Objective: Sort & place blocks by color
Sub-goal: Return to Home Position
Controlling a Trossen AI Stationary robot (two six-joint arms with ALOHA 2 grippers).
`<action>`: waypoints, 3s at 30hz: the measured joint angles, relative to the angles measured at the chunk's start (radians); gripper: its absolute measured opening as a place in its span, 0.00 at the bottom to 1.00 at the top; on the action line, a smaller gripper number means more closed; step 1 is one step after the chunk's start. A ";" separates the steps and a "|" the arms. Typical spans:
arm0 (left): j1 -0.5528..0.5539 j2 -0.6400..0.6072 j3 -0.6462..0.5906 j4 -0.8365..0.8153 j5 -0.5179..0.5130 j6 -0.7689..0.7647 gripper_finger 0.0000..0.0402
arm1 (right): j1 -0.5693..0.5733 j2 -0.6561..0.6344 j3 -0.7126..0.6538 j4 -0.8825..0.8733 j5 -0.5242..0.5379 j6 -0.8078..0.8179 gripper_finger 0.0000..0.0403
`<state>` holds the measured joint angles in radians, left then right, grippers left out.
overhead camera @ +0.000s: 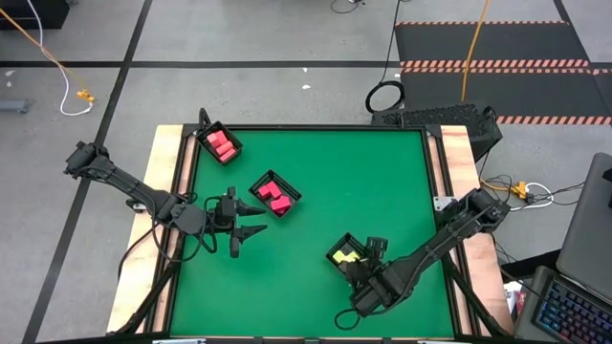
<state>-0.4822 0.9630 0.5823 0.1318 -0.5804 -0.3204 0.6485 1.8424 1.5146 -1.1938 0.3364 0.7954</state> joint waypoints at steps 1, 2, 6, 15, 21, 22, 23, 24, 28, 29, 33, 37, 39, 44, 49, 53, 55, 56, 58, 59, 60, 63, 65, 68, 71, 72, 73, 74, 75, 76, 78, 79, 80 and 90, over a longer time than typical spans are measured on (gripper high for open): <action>0.000 0.000 0.000 0.000 0.000 -0.003 0.52 | -0.002 -0.002 0.000 0.000 0.001 -0.002 0.66; 0.000 0.000 0.000 0.000 0.000 -0.003 0.52 | -0.007 -0.007 0.000 0.001 0.005 -0.004 0.66; 0.000 0.000 0.000 0.000 -0.001 -0.026 0.52 | -0.014 -0.057 -0.001 0.043 0.101 -0.026 0.64; 0.036 0.024 0.000 0.054 -0.030 0.008 0.52 | -0.131 -0.200 -0.001 0.312 0.291 -0.316 0.55; 0.107 0.092 0.001 0.150 0.067 0.052 0.49 | -0.287 -0.232 -0.001 0.369 0.210 -0.514 0.34; 0.126 0.099 0.001 0.155 0.098 0.058 0.47 | -0.314 -0.234 -0.001 0.377 0.175 -0.540 0.28; 0.147 0.102 0.001 0.166 0.136 0.063 0.43 | -0.337 -0.236 -0.001 0.380 0.142 -0.567 0.21; 0.171 0.103 0.001 0.173 0.179 0.068 0.39 | -0.361 -0.239 -0.001 0.380 0.103 -0.589 0.14; 0.280 0.090 0.001 0.188 0.357 0.084 0.11 | -0.439 -0.269 -0.001 0.380 0.025 -0.631 0.03; 0.307 0.085 0.001 0.211 0.393 0.083 0.06 | -0.454 -0.280 -0.001 0.381 0.012 -0.632 0.03; 0.404 0.069 0.002 0.245 0.496 0.067 0.01 | -0.494 -0.333 -0.005 0.413 -0.057 -0.669 0.00; 0.452 0.069 0.025 0.228 0.530 0.069 0.01 | -0.523 -0.411 -0.044 0.489 -0.138 -0.687 0.00; 0.454 0.070 0.040 0.198 0.541 0.093 0.00 | -0.536 -0.453 -0.081 0.495 -0.171 -0.686 0.00; 0.453 0.071 0.061 0.152 0.543 0.117 0.00 | -0.568 -0.585 -0.207 0.512 -0.184 -0.669 0.00; 0.512 0.071 0.225 -0.041 0.571 0.144 0.00 | -0.616 -0.697 -0.256 0.579 -0.224 -0.654 0.00; 0.528 0.071 0.414 -0.240 0.588 0.208 0.00 | -0.630 -0.744 -0.256 0.605 -0.261 -0.662 0.00; 0.527 0.071 0.486 -0.295 0.588 0.230 0.00 | -0.630 -0.760 -0.256 0.618 -0.261 -0.674 0.00; 0.527 0.071 0.520 -0.324 0.588 0.235 0.00 | -0.630 -0.767 -0.256 0.640 -0.263 -0.675 0.00; 0.528 0.071 0.597 -0.401 0.587 0.239 0.00 | -0.630 -0.776 -0.256 0.679 -0.263 -0.677 0.00; 0.528 0.070 0.629 -0.446 0.584 0.240 0.00 | -0.630 -0.780 -0.256 0.688 -0.263 -0.677 0.00; 0.528 0.070 0.655 -0.496 0.581 0.245 0.00 | -0.629 -0.783 -0.256 0.690 -0.265 -0.677 0.00; 0.513 0.066 0.672 -0.620 0.577 0.248 0.00 | -0.615 -0.796 -0.256 0.648 -0.290 -0.681 0.00; 0.486 0.046 0.634 -0.664 0.559 0.247 0.00 | -0.597 -0.816 -0.270 0.626 -0.287 -0.684 0.00; 0.440 -0.025 0.518 -0.603 0.495 0.230 0.00 | -0.576 -0.880 -0.337 0.645 -0.283 -0.669 0.00; 0.420 -0.116 0.361 -0.484 0.483 0.198 0.00 | -0.561 -0.978 -0.438 0.697 -0.244 -0.634 0.00; 0.415 -0.151 0.310 -0.457 0.483 0.185 0.00 | -0.555 -1.016 -0.476 0.703 -0.230 -0.620 0.00; 0.410 -0.188 0.267 -0.446 0.483 0.175 0.00 | -0.553 -1.055 -0.512 0.709 -0.228 -0.607 0.00; 0.404 -0.224 0.230 -0.439 0.483 0.162 0.00 | -0.553 -1.090 -0.547 0.709 -0.228 -0.594 0.00; 0.398 -0.264 0.195 -0.438 0.483 0.151 0.00 | -0.553 -1.127 -0.581 0.707 -0.227 -0.579 0.00; 0.391 -0.302 0.158 -0.445 0.482 0.141 0.00 | -0.553 -1.165 -0.616 0.706 -0.216 -0.563 0.00; 0.372 -0.374 0.084 -0.446 0.481 0.125 0.00 | -0.546 -1.238 -0.680 0.706 -0.181 -0.535 0.00; 0.362 -0.413 0.048 -0.429 0.479 0.118 0.00 | -0.542 -1.277 -0.711 0.710 -0.167 -0.533 0.00; 0.352 -0.458 0.011 -0.417 0.471 0.116 0.00 | -0.538 -1.311 -0.739 0.716 -0.152 -0.530 0.00; 0.314 -0.811 -0.242 -0.361 0.396 0.107 0.00 | -0.526 -1.520 -0.973 0.915 -0.101 -0.576 0.00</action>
<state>-0.1680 0.1517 0.3405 -0.2295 -0.1848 -0.2134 0.1226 0.3228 0.5414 -0.2785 0.2356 0.2198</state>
